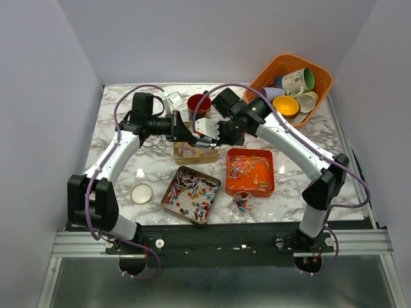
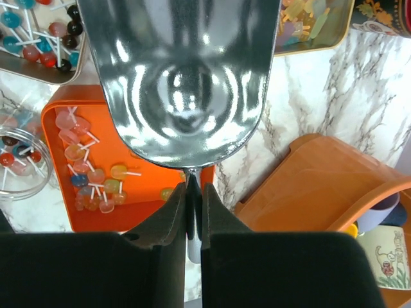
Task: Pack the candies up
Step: Adjust the spatula.
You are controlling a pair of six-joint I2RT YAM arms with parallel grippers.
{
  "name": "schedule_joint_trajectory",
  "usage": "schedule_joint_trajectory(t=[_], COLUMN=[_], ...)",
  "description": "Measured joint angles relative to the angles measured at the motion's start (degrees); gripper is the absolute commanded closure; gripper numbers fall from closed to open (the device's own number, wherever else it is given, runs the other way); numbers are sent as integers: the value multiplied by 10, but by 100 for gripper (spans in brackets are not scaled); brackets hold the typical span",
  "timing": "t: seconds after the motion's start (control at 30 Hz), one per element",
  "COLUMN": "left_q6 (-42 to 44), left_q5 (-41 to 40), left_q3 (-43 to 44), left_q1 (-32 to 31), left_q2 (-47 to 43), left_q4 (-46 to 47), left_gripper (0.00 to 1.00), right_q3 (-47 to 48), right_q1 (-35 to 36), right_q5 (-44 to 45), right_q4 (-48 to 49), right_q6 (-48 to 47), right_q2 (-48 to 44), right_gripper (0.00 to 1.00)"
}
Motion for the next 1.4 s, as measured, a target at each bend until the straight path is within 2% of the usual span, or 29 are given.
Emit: schedule_joint_trajectory(t=[0.1, 0.2, 0.47, 0.67, 1.0, 1.23, 1.4], left_q6=[-39, -66, -88, -91, -96, -110, -114], left_q5=[51, 91, 139, 145, 147, 148, 151], left_q3=[-25, -46, -53, -53, -53, -53, -53], left_q1=[4, 2, 2, 2, 2, 2, 2], left_q2=[6, 21, 34, 38, 42, 42, 42], left_q4=[56, 91, 127, 133, 136, 149, 155], left_gripper=[100, 100, 100, 100, 100, 100, 100], right_q3=[-37, -120, -303, -351, -347, -342, -333], right_q1=[-5, -18, -112, -116, -117, -117, -117], right_q5=[-14, -62, -200, -266, -309, -317, -318], right_q4=[23, 84, 233, 292, 320, 318, 312], right_q6=[-1, 6, 21, 25, 31, 29, 25], right_q2=[-24, -84, -252, -284, -253, -236, -235], right_gripper=[58, 53, 51, 52, 65, 83, 81])
